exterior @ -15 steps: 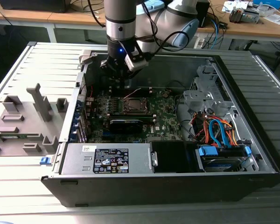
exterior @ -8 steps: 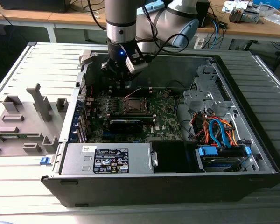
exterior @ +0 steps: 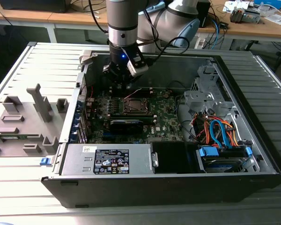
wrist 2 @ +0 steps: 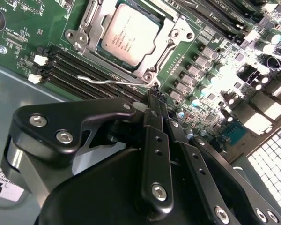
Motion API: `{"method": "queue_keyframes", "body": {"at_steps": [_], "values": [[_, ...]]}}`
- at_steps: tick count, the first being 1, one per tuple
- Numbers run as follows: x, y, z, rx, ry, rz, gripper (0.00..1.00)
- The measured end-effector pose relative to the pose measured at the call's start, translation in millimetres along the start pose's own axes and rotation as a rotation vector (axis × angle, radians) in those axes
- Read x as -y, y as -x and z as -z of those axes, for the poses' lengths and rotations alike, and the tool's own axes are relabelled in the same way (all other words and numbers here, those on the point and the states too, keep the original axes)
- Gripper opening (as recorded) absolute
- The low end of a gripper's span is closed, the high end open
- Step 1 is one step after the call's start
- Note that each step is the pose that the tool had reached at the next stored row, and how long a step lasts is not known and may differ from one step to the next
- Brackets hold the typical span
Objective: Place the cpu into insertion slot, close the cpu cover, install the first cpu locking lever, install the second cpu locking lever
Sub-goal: 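Install the first cpu locking lever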
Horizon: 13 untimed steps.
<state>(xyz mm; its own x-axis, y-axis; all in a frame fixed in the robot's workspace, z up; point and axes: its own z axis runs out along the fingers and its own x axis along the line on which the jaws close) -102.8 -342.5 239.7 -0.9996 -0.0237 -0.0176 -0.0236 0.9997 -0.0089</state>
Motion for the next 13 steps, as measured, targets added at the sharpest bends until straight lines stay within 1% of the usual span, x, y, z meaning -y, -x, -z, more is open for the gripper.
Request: {"method": "queue_keyframes", "body": {"at_steps": [5, 13], "values": [[0.0, 0.2, -1.9, 0.0001, 0.0, 0.001, 0.11], [0.0, 3.4, -4.0, 0.0001, 0.0001, 0.003, 0.11]]}}
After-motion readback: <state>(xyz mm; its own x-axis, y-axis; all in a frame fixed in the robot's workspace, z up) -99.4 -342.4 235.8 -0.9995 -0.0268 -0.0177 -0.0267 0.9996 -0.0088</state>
